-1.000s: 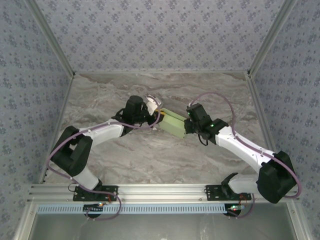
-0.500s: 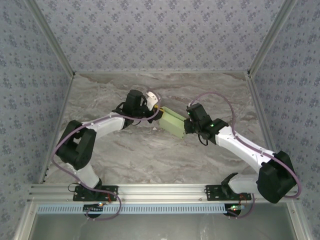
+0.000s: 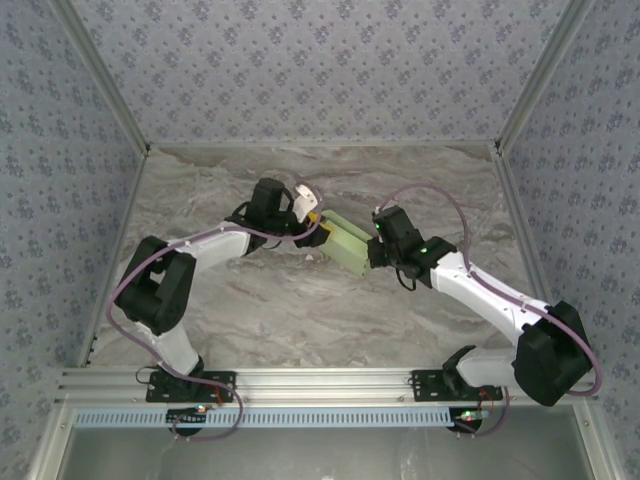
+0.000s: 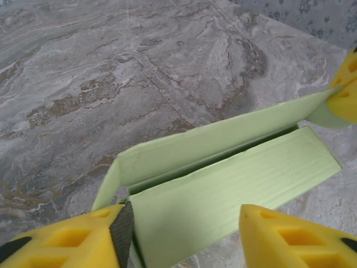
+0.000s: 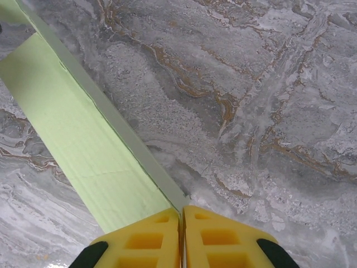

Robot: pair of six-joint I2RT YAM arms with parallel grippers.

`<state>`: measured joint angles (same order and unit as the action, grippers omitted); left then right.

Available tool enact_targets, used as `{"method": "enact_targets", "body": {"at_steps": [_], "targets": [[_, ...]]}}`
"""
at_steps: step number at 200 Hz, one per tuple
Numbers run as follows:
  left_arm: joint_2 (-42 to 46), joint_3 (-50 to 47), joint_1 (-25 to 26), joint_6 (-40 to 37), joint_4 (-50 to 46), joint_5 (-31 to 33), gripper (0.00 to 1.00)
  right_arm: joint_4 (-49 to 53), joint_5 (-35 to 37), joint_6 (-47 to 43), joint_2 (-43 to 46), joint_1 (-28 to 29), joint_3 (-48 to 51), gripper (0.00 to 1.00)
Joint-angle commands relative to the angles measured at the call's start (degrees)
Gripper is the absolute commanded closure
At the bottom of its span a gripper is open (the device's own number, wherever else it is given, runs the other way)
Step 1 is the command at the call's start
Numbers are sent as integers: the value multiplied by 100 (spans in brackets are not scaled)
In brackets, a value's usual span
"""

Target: Fold the paper box

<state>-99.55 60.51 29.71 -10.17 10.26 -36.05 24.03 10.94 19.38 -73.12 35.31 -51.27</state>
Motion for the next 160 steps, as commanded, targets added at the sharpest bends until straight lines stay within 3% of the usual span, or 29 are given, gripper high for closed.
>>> {"method": "enact_targets", "body": {"at_steps": [1,38,57,85,111,160], "targets": [[82,-3,-313,-453,191,-487,43,123,-96,-184,-44,-67,-173,88],[-38,68,-502,-1248,70,-1120,40,72,-249,-292,-88,-104,-173,88],[-434,526,-528,-1679,-476,-1471,41,19,-289,-353,-110,-111,-166,89],[-945,1154,-490,-1910,-1024,-1986,50,-20,-312,-325,-143,-107,-178,89],[-915,1016,-362,-2144,-1219,-1834,59,62,-238,-318,-139,-110,-208,89],[-466,357,-393,-1600,-473,-1479,55,50,-236,-282,-167,-116,-225,89]]}}
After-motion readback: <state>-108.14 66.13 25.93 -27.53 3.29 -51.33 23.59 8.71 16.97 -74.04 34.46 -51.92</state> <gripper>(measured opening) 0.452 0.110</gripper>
